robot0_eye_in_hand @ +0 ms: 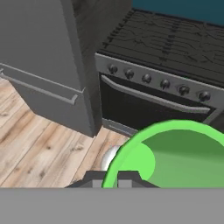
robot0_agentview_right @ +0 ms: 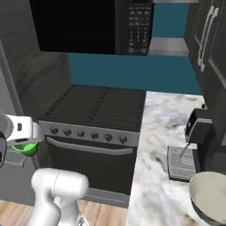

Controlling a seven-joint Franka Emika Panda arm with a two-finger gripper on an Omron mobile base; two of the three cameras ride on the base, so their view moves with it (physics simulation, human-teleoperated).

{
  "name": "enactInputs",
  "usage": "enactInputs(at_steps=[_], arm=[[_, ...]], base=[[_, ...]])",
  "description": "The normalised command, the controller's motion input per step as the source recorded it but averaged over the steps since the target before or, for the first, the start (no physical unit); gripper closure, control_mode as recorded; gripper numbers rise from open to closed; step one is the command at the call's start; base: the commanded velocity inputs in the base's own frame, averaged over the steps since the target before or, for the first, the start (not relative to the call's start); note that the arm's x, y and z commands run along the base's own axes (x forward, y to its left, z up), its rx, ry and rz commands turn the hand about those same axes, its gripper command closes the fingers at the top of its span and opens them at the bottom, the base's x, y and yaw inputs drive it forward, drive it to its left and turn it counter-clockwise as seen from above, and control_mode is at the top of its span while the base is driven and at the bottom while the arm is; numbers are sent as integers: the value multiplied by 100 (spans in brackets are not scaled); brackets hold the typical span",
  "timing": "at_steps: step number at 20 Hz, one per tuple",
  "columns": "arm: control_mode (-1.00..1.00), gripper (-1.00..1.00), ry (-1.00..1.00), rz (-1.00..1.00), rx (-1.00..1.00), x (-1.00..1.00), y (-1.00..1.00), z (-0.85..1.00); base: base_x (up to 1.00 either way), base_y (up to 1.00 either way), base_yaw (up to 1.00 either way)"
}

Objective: Pick the cup and bowl from the counter and place them on the counter next to the sink.

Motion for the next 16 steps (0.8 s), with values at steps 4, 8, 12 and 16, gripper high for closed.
enactInputs(at_steps=[4, 8, 12, 16], arm=[[100, 100, 0, 0, 0, 0, 0, 0], [100, 100, 0, 0, 0, 0, 0, 0], [100, 100, 0, 0, 0, 0, 0, 0], [100, 100, 0, 0, 0, 0, 0, 0]], base=[[-51, 28, 45], [-70, 42, 48], [-52, 38, 50], [-25, 37, 49]])
